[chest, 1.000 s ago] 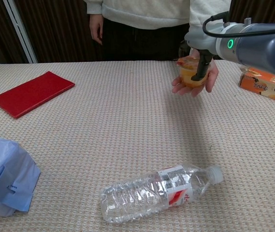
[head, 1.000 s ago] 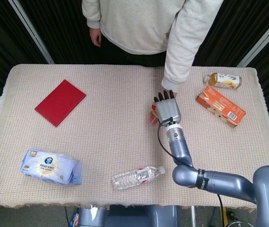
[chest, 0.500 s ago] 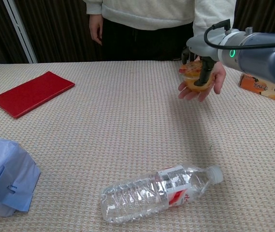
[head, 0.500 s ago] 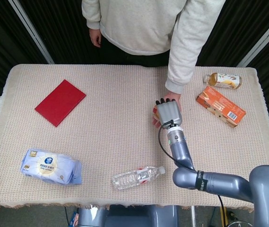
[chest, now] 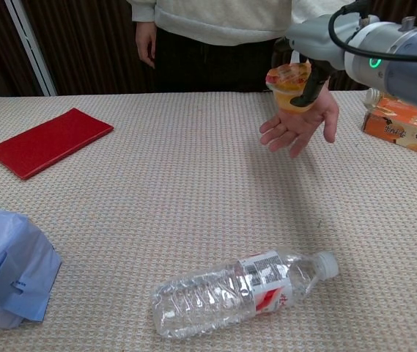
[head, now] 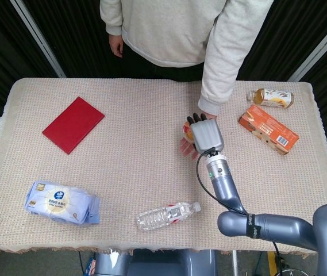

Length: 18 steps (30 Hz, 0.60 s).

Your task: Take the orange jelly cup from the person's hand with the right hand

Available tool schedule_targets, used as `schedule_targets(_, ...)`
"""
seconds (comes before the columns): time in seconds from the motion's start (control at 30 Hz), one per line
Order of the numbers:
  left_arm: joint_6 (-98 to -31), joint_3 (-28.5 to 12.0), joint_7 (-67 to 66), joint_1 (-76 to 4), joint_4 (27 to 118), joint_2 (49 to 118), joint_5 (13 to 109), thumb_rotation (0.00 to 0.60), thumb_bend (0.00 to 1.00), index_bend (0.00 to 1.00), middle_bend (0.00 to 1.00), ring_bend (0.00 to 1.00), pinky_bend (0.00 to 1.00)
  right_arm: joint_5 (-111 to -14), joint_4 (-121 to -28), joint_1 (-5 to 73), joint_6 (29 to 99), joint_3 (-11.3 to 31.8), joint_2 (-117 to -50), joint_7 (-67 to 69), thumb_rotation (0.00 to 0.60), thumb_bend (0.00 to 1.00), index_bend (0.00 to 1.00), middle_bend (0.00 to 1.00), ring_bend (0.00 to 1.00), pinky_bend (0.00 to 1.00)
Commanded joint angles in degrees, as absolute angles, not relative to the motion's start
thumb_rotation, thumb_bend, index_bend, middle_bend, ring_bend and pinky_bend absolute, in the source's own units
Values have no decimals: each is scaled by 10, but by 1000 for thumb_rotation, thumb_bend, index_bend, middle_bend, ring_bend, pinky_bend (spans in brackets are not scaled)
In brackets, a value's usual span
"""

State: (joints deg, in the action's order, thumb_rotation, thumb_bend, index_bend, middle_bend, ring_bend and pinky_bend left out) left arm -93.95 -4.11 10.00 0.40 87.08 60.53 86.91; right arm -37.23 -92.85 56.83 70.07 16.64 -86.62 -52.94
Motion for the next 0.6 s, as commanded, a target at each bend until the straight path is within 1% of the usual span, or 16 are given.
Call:
schedule_targets(0.03,-941,-42,100,4,871,605,870,600,0,25,0,0,0,-389,-979,550,721,160,-830,-527,600,372,701,631,553,572)
schedule_targets(0.17,-946,-43,102,5,871,606,871,600,0,26,0,0,0,-406,-1034,522,741,143,-787,-520,600,372,701,631,553,572)
schedule_targets(0.23,-948,-44,102,6,871,606,872,600,0,25,0,0,0,-427,-1074,493,755,124,-754,-500,600,371,701,631,553,572)
schedule_targets(0.4,-950,-44,93,5,868,609,874,600,0,26,0,0,0,-487,-1120,433,772,70,-704,-450,600,372,700,631,553,572)
schedule_targets(0.5,-952,-44,88,5,868,610,876,600,0,27,0,0,0,-512,-1129,406,778,44,-696,-427,600,372,694,626,550,572)
schedule_targets(0.6,-953,-45,81,5,868,613,875,600,0,26,0,0,0,-552,-1126,372,782,10,-702,-390,600,372,689,613,537,565)
